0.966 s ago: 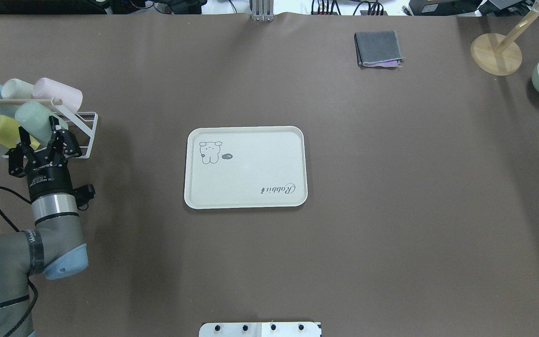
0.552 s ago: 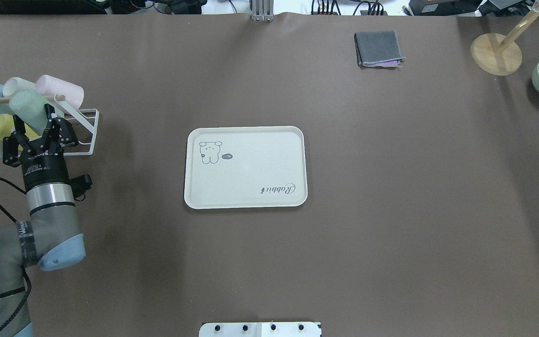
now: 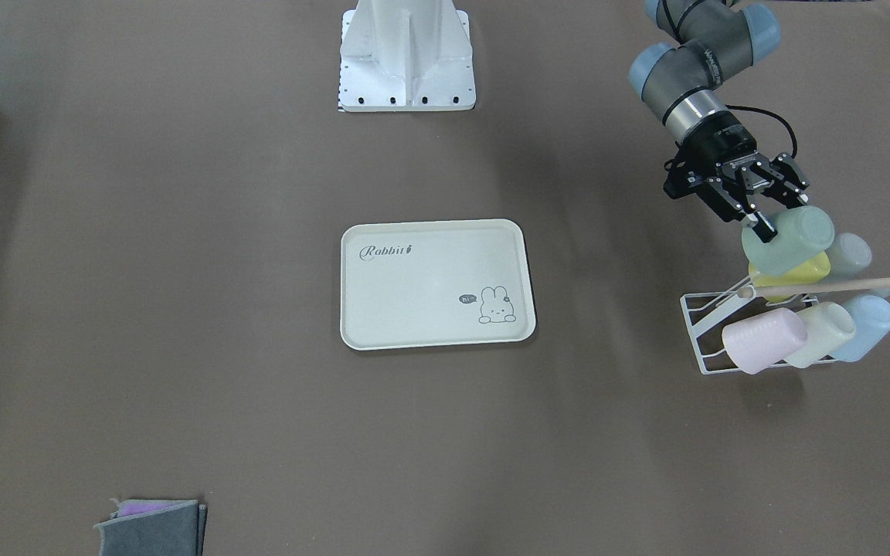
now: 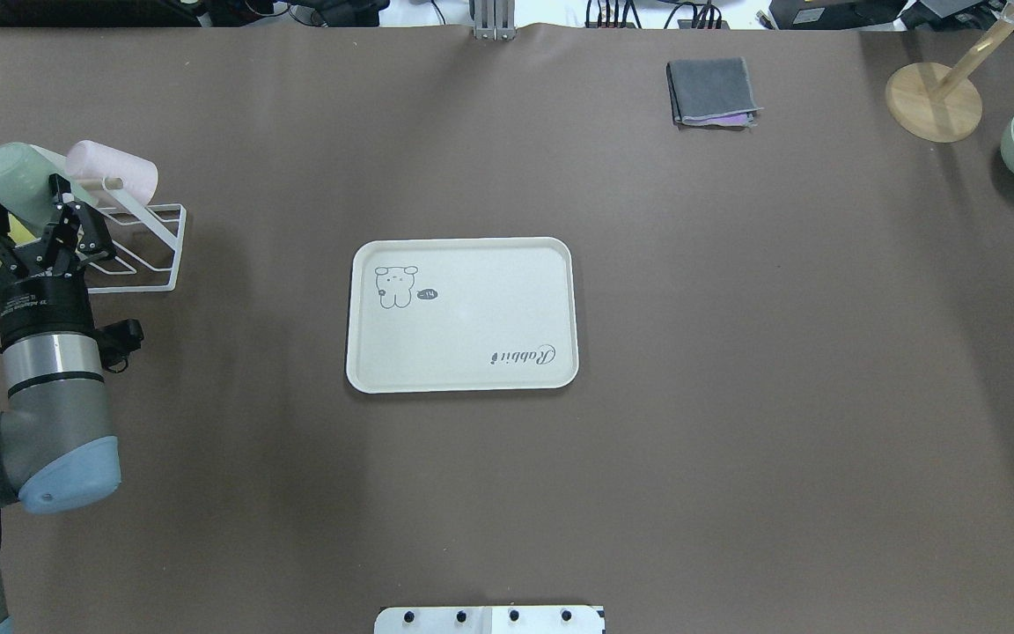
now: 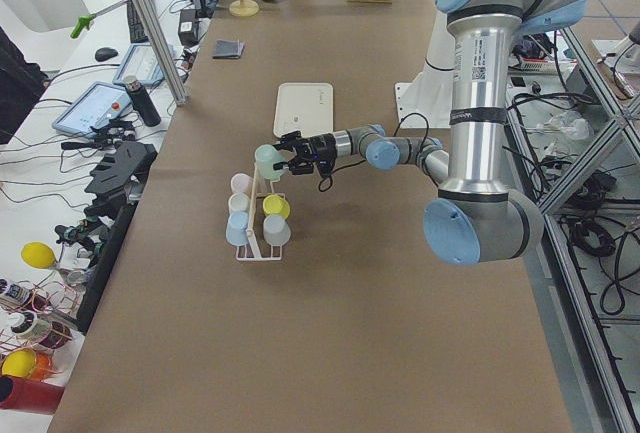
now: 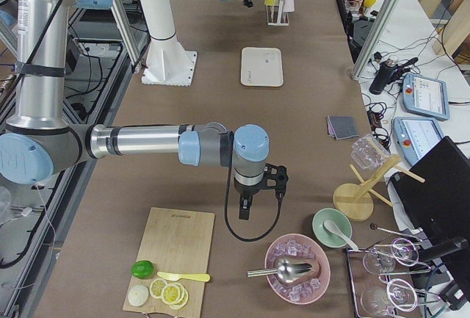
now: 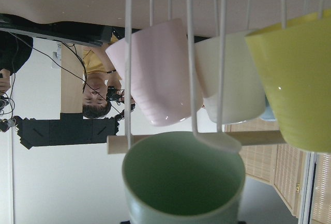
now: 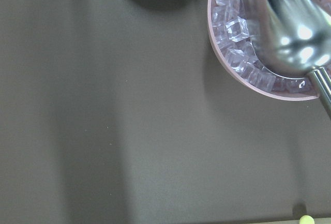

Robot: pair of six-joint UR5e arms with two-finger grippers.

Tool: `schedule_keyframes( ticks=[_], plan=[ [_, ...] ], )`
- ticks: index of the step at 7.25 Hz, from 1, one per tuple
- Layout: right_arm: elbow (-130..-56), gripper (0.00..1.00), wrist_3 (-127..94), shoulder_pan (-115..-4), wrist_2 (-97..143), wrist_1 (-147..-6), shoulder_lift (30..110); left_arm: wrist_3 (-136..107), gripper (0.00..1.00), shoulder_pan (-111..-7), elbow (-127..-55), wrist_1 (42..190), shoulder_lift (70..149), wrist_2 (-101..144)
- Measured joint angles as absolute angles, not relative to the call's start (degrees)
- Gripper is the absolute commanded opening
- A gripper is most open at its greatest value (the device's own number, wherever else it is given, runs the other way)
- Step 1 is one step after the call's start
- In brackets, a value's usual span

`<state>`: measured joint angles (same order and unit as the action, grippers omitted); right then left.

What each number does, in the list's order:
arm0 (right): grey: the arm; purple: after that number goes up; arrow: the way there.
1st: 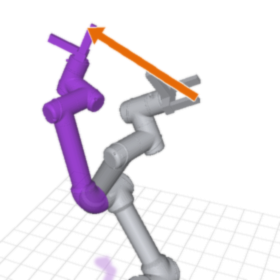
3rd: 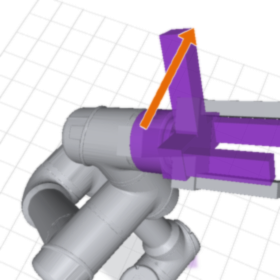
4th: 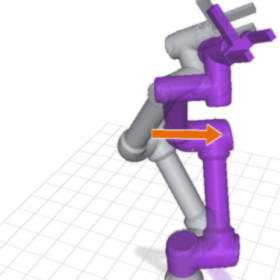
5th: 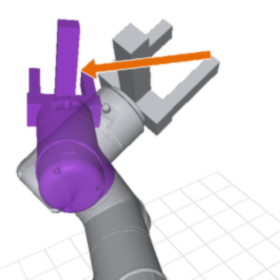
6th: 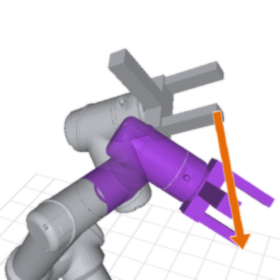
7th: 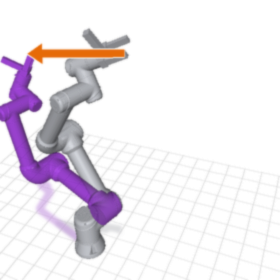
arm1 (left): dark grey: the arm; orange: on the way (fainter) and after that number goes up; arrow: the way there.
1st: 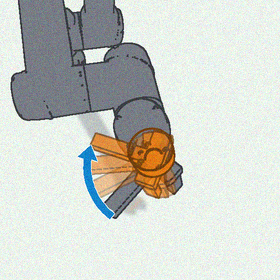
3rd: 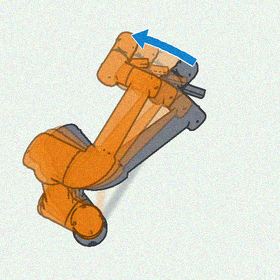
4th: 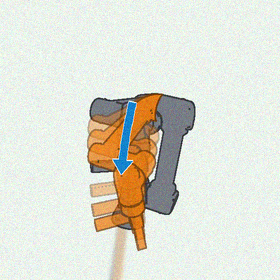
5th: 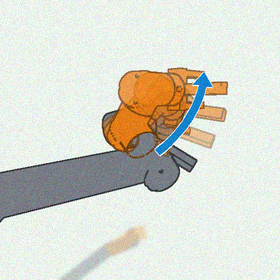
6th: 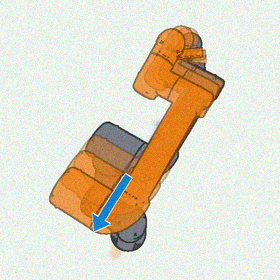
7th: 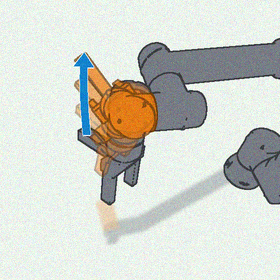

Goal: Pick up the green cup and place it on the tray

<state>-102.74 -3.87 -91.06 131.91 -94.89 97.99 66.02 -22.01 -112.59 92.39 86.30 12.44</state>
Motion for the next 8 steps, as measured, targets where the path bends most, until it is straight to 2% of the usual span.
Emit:
schedule_keyframes(
  ticks=[5,8],
  plan=[
    [-102.7,1.0,-3.9,-90.9,131.8,-94.9,97.7,76.0,0.0,-26.9,-122.8,107.9,84.5,27.8],
    [-102.7,1.0,-3.9,-90.9,131.8,-94.9,97.7,66.9,0.0,-29.0,-125.3,115.9,84.6,43.1]
  ],
)
